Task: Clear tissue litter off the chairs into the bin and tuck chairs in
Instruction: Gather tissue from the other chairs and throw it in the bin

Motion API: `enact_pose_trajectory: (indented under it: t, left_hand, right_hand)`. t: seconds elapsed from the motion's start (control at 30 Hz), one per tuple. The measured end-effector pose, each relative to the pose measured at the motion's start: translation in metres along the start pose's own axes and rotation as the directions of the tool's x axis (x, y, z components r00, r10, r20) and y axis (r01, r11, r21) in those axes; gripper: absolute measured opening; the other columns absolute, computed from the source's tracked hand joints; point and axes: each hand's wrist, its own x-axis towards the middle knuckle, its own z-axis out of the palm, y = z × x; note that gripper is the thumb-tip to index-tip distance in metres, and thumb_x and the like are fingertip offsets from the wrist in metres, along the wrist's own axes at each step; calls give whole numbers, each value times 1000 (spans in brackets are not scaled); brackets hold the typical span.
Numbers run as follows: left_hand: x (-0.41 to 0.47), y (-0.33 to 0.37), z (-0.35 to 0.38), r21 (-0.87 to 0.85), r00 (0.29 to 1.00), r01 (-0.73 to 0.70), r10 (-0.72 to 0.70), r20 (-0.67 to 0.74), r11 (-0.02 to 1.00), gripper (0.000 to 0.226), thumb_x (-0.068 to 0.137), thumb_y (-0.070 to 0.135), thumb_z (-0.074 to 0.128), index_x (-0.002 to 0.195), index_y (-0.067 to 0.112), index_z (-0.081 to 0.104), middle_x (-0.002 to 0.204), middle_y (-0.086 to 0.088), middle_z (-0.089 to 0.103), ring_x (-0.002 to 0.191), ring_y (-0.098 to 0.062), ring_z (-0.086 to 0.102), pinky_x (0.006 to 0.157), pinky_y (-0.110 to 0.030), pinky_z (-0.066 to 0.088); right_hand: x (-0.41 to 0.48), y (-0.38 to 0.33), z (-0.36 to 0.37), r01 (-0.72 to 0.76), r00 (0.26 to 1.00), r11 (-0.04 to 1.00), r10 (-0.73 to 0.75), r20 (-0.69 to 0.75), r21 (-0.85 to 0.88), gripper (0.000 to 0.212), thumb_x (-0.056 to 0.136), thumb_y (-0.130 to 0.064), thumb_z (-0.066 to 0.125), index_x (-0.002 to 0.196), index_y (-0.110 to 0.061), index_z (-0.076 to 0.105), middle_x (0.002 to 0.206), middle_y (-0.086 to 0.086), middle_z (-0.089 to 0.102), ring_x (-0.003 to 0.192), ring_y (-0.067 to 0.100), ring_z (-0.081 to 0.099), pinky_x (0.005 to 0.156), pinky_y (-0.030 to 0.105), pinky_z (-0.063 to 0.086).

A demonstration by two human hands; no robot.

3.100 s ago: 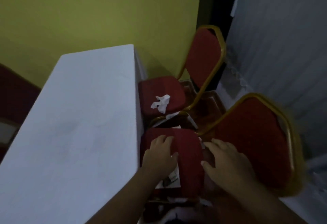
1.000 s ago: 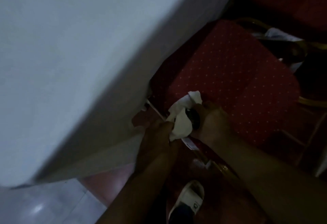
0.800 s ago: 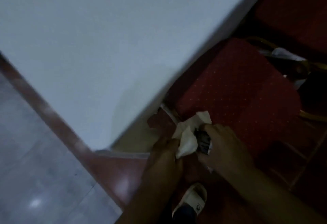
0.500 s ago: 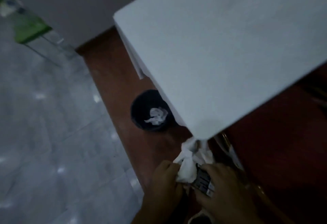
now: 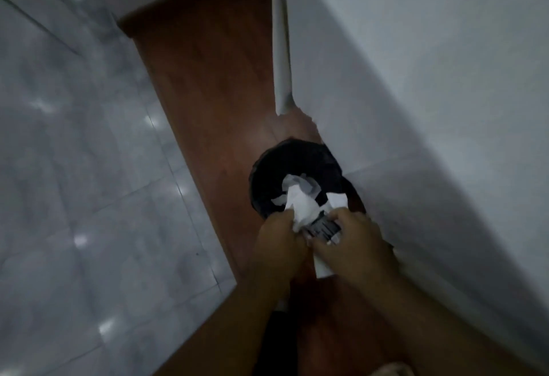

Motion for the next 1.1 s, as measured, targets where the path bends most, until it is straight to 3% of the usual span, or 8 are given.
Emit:
enact_pose_trajectory:
  t: [0.1, 0.27, 0.4, 0.6, 0.73, 0.9, 1.03, 1.1]
  left_hand:
    - [75, -48, 31, 52, 999, 14, -16, 43, 999, 26, 89, 7, 58, 113, -2, 61, 100, -16, 67, 89, -31, 62, 65, -20, 33]
    - [161, -100, 58, 42, 959, 40, -51, 279, 998, 14, 94, 12, 59, 106, 6, 57, 111, -8, 59, 98, -22, 55, 81, -32, 43]
    - [167, -90, 43, -50, 961, 35, -20, 274, 998, 29, 92, 7, 58, 120, 5, 57, 107, -7, 61, 94, -18, 57, 78, -24, 43]
    - [79, -22, -25, -46, 990, -35, 40, 132, 998, 19, 90, 1, 55, 108, 0, 60, 113, -25, 62, 102, -35, 58, 88, -36, 49]
    - [-4, 47, -72, -21, 992, -130, 130, -3, 991, 26, 89, 5, 56, 114, 1, 60, 103, -15, 63, 93, -25, 57, 84, -43, 51]
    - [-110, 138, -94, 55, 989, -77, 83, -119, 995, 53, 94, 26, 55, 142, 7, 43, 144, -14, 49, 131, -29, 45, 109, -48, 39]
    - [-205, 213, -88, 94, 957, -135, 155, -246, 986, 47, 84, 37, 47, 124, 14, 57, 122, -8, 63, 112, -26, 57, 96, -46, 49]
    - [-249, 244, -77, 93, 949, -125, 146, -279, 988, 59, 82, 44, 46, 134, 17, 51, 134, -6, 58, 122, -25, 52, 101, -46, 47]
  right_hand:
    - [82, 8, 44, 3, 999, 1000, -3, 46, -7, 40, 77, -44, 76, 106, -21, 60, 102, 9, 63, 94, 31, 61, 76, 39, 55]
    - [171, 27, 93, -112, 987, 987, 98, 125, 112, 47, 80, -39, 77, 115, -11, 63, 114, 6, 64, 101, 25, 61, 86, 34, 51]
    - [165, 26, 87, -39, 995, 989, 26, 92, 146, 40, 82, -36, 75, 113, -14, 65, 106, 0, 59, 89, 14, 57, 76, 27, 43]
    - [64, -22, 21, 147, 988, 989, -148, 31, 34, 37, 82, -29, 73, 112, -9, 66, 114, 13, 64, 104, 25, 57, 91, 40, 51]
    - [-27, -57, -53, 294, 956, 956, -293, 16, -18, 57, 82, -34, 69, 135, -20, 54, 140, 6, 51, 134, 26, 39, 107, 47, 42]
    - [-135, -51, -155, 447, 889, 876, -457, -16, -183, 56, 82, -46, 67, 133, -30, 51, 133, -3, 55, 124, 19, 45, 101, 31, 37]
    - [-224, -16, -224, 471, 860, 832, -508, -59, -293, 58, 81, -49, 66, 133, -28, 50, 138, 0, 53, 125, 20, 44, 98, 38, 40]
    - [-267, 9, -253, 473, 846, 802, -530, -67, -365, 63, 81, -52, 64, 136, -28, 48, 141, -2, 51, 128, 19, 44, 102, 39, 39]
